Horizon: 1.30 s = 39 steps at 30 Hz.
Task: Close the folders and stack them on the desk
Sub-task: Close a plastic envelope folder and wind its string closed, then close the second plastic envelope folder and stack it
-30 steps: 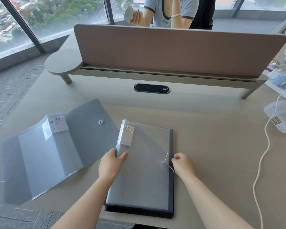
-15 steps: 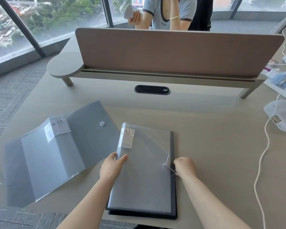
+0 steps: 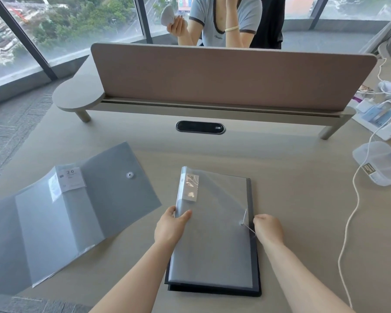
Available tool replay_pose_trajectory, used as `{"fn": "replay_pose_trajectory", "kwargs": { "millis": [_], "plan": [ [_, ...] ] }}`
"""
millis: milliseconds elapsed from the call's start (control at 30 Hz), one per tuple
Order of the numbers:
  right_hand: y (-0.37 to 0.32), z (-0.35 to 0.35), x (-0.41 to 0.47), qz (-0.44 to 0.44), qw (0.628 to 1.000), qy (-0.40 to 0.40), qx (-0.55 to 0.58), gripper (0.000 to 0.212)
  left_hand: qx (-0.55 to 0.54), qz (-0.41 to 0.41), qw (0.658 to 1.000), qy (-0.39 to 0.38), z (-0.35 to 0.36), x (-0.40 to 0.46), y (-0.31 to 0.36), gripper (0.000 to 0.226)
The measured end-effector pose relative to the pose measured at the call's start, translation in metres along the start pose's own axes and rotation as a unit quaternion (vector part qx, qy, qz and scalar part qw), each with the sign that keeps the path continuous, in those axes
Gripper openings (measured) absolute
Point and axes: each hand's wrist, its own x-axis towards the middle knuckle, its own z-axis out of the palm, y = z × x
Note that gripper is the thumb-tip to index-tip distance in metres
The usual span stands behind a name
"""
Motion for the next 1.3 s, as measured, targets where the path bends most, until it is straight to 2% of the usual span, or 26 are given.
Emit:
{"fn": "replay_pose_trajectory", "kwargs": {
  "millis": [200, 300, 400, 500, 600, 667, 833, 933, 1100, 1300],
  "plan": [
    [0.009, -0.015, 0.021, 0.017, 0.999, -0.013, 0.03, 0.011, 0.006, 0.004, 1.0, -0.006, 0.017, -0.004, 0.017, 0.071],
    [0.009, -0.021, 0.019, 0.01, 0.999, -0.026, 0.037, 0.013, 0.01, 0.006, 1.0, 0.002, 0.019, -0.006, 0.018, 0.07],
    [0.007, -0.024, 0.017, 0.001, 0.999, -0.041, 0.028, 0.025, 0.008, 0.005, 1.0, 0.012, 0.021, -0.007, 0.017, 0.065],
    [0.005, -0.027, 0.016, -0.002, 0.999, -0.048, 0.022, 0.024, -0.016, 0.009, 1.0, 0.01, 0.023, -0.007, 0.016, 0.062],
    [-0.01, -0.027, 0.008, -0.052, 0.999, 0.004, 0.001, 0.02, -0.061, 0.012, 0.998, 0.025, 0.017, -0.008, 0.018, 0.064],
    [-0.029, -0.019, -0.002, -0.124, 0.992, 0.026, 0.008, 0.026, -0.066, 0.025, 0.996, 0.062, 0.008, -0.009, 0.018, 0.06],
    [-0.099, 0.024, -0.045, -0.289, 0.954, -0.075, -0.015, 0.028, -0.019, 0.053, 0.984, 0.168, -0.033, -0.005, 0.002, 0.048],
    [-0.136, 0.062, -0.068, -0.341, 0.929, -0.137, -0.038, 0.034, 0.045, 0.049, 0.974, 0.216, -0.063, 0.003, -0.017, 0.051],
    [-0.173, 0.118, -0.089, -0.349, 0.901, -0.217, -0.14, 0.052, 0.123, 0.013, 0.968, 0.219, -0.101, 0.02, -0.056, 0.06],
    [-0.184, 0.165, -0.089, -0.315, 0.883, -0.255, -0.238, 0.07, 0.202, 0.001, 0.962, 0.186, -0.122, 0.035, -0.09, 0.067]
  ]
}}
